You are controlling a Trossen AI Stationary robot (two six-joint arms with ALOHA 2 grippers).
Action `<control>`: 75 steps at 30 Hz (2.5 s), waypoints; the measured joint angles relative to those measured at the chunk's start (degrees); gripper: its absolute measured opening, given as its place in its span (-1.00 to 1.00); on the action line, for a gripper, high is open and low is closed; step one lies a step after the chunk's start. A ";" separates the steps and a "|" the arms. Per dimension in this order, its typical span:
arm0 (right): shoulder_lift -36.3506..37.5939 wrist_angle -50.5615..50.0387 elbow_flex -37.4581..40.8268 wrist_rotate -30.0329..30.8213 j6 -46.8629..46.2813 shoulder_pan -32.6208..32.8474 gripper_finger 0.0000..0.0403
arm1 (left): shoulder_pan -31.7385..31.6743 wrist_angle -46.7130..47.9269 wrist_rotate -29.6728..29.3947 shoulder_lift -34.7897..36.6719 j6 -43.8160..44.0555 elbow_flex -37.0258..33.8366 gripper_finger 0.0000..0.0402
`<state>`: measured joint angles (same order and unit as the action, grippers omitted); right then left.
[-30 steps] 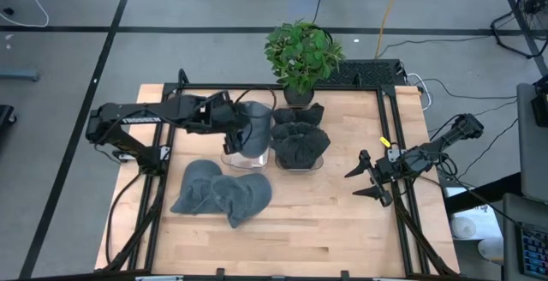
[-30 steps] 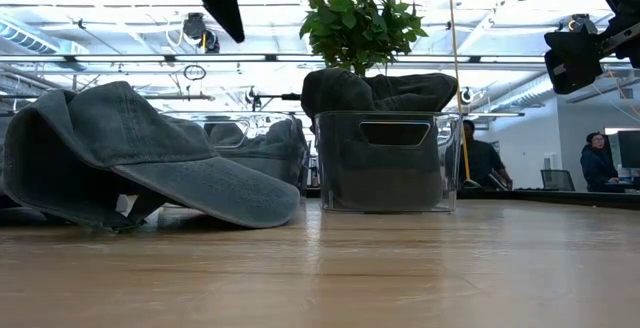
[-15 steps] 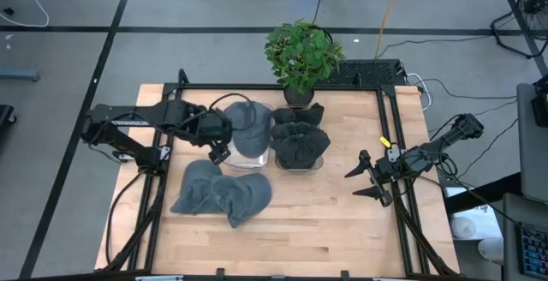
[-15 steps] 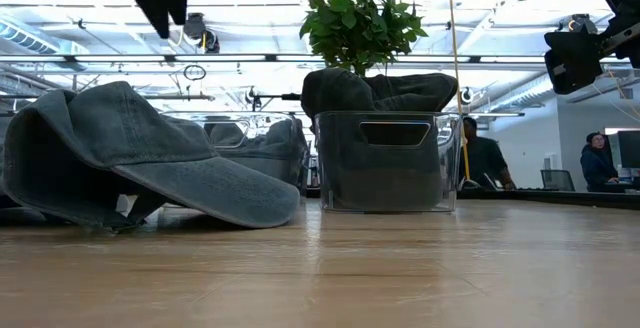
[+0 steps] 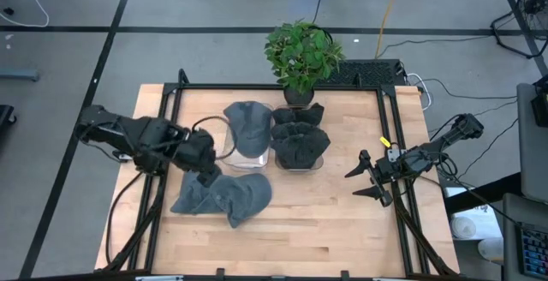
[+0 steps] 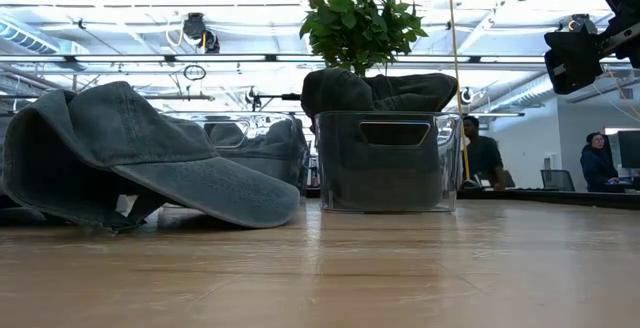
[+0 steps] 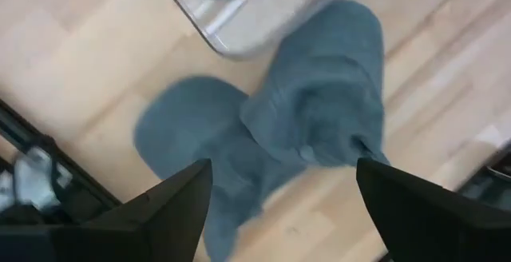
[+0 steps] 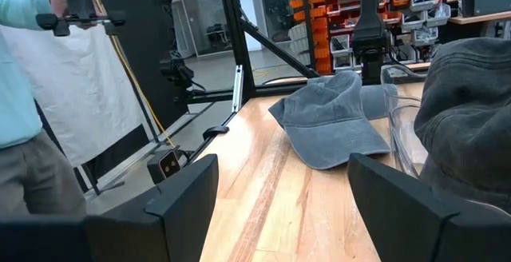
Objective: Pick & Place hat
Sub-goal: Put the right blue cap into the left transparent bin
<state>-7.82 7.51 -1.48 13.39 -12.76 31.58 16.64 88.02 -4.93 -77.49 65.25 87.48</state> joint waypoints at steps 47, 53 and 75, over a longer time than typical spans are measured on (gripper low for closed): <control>-0.01 -0.02 0.00 0.00 0.01 0.01 0.33 | 23.94 -13.03 -12.31 -5.86 58.15 -0.37 0.48; -0.01 -0.02 0.00 0.00 0.01 0.01 0.33 | 21.19 -16.22 -10.34 -5.81 60.32 -4.29 0.42; -0.01 0.00 0.00 0.00 0.01 -0.01 0.33 | 16.93 -34.11 -2.95 -5.87 74.33 -28.24 0.19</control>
<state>-7.84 7.50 -1.48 13.39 -12.76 31.57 33.57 53.91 -7.88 -83.36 139.58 59.24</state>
